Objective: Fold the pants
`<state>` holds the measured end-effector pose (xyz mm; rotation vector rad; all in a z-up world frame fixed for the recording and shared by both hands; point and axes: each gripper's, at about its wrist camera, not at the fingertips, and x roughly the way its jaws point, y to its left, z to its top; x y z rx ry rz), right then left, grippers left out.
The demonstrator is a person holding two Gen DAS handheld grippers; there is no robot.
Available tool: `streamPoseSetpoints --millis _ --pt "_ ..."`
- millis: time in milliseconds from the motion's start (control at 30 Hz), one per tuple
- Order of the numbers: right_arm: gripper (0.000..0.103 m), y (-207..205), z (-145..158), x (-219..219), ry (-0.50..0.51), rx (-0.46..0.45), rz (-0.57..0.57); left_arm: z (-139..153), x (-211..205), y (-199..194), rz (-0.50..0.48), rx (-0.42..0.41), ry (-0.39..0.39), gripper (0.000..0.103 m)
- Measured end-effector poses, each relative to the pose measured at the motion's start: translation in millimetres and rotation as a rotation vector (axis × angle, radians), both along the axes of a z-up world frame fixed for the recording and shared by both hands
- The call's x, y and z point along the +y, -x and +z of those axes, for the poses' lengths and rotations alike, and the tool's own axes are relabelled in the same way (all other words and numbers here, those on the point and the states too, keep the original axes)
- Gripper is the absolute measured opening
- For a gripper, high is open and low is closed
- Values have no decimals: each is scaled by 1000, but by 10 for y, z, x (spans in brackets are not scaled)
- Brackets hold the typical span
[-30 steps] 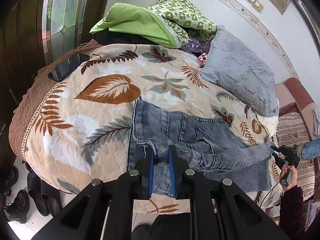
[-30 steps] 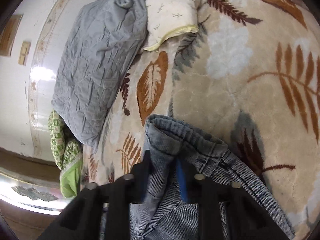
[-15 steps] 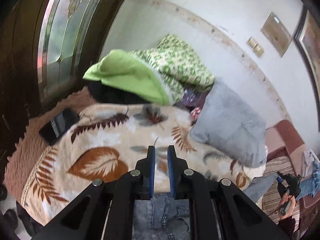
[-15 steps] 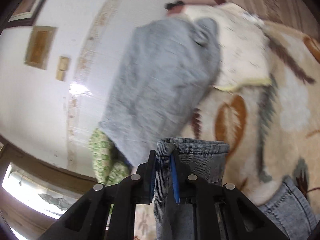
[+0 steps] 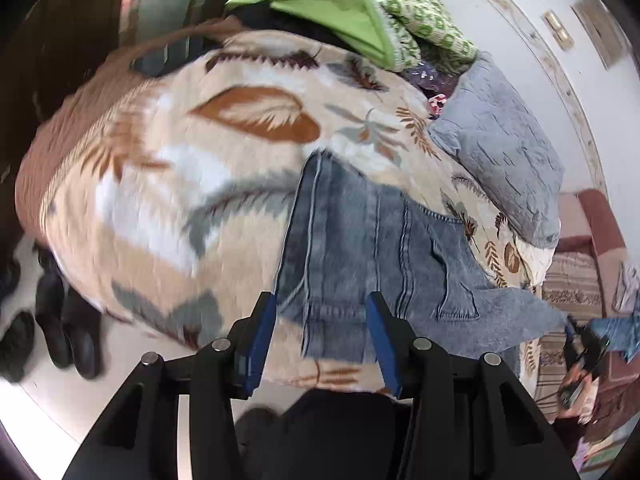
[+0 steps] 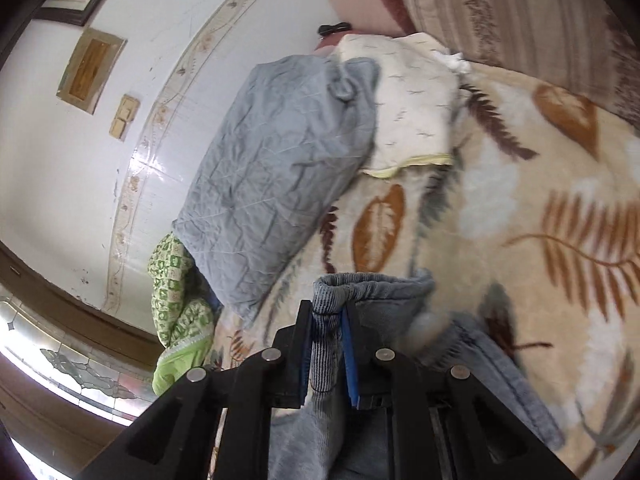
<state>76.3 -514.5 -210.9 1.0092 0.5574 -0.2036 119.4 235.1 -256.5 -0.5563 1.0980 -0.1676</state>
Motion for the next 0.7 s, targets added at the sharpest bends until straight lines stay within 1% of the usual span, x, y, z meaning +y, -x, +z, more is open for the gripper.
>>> streamPoseSetpoints --millis 33,67,100,167,200,333,367,500,533,567,600,633,700 --pt "15 103 -47 -22 -5 7 -5 -44 -3 53 7 4 17 56" --pt "15 199 -99 -40 -6 17 -7 -91 -27 95 15 4 32 67" --pt "15 285 -160 -55 -2 33 -10 -154 -61 126 23 12 31 71" --pt "15 422 -317 -67 -4 66 -19 -266 -112 135 42 35 5 72" --pt "15 485 -426 -79 -21 84 -21 -321 -119 137 51 44 5 72" --pt "15 644 -872 -119 -78 164 -43 -543 -127 102 77 93 51 72" --pt "15 667 -957 -125 -91 176 -47 -565 -154 88 67 82 70 72" --pt "15 733 -1222 -128 -134 190 -58 -596 -268 12 34 63 51 71" --pt "15 747 -1262 -128 -141 187 -60 -604 -290 -6 25 58 46 64" --pt "15 762 -1287 -127 -147 182 -62 -624 -311 -30 16 66 40 39" --pt "14 776 -1304 -128 -150 175 -65 -650 -332 -52 2 79 52 26" --pt "14 790 -1309 -137 -151 169 -66 -661 -348 -64 -6 85 50 21" --pt "14 801 -1294 -144 -143 164 -72 -625 -401 -82 -23 70 7 18"
